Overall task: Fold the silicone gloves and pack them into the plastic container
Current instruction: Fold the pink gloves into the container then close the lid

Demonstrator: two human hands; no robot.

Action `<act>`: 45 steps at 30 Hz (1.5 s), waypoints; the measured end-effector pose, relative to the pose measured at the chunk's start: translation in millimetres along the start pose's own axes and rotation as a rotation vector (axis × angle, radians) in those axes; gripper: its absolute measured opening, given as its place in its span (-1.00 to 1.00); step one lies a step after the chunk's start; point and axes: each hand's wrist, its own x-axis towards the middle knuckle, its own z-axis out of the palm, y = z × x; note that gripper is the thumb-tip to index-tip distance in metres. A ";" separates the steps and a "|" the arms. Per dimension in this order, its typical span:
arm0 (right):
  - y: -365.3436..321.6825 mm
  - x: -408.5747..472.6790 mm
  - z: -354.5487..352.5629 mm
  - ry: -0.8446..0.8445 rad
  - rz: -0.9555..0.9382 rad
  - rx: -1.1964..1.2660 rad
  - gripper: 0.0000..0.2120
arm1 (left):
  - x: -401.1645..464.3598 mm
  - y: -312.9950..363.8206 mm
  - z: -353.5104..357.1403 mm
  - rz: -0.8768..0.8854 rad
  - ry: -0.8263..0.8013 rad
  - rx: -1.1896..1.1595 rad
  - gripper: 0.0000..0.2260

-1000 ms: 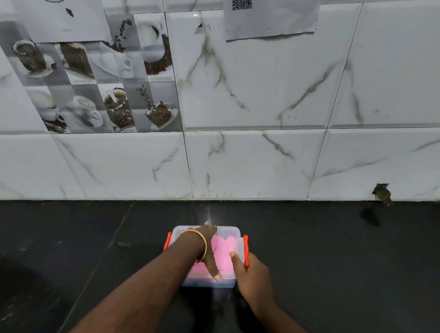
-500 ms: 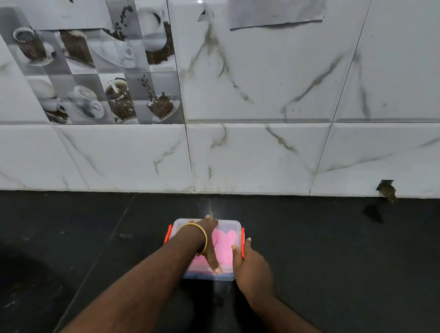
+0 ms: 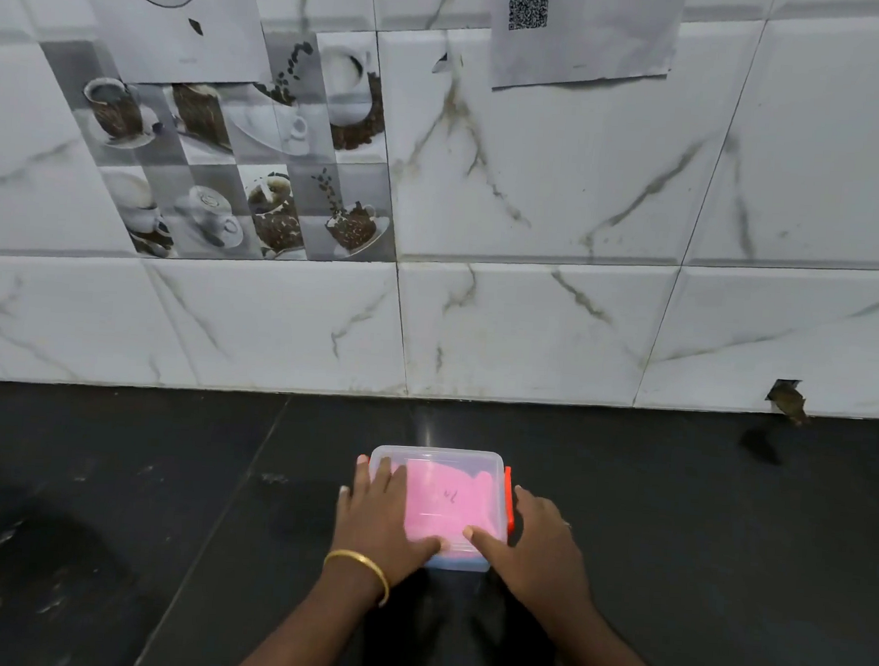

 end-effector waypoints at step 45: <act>-58.4 169.0 32.8 -0.044 0.125 -0.429 -0.36 | 174.3 -64.2 -17.3 -0.098 0.058 -0.321 -0.59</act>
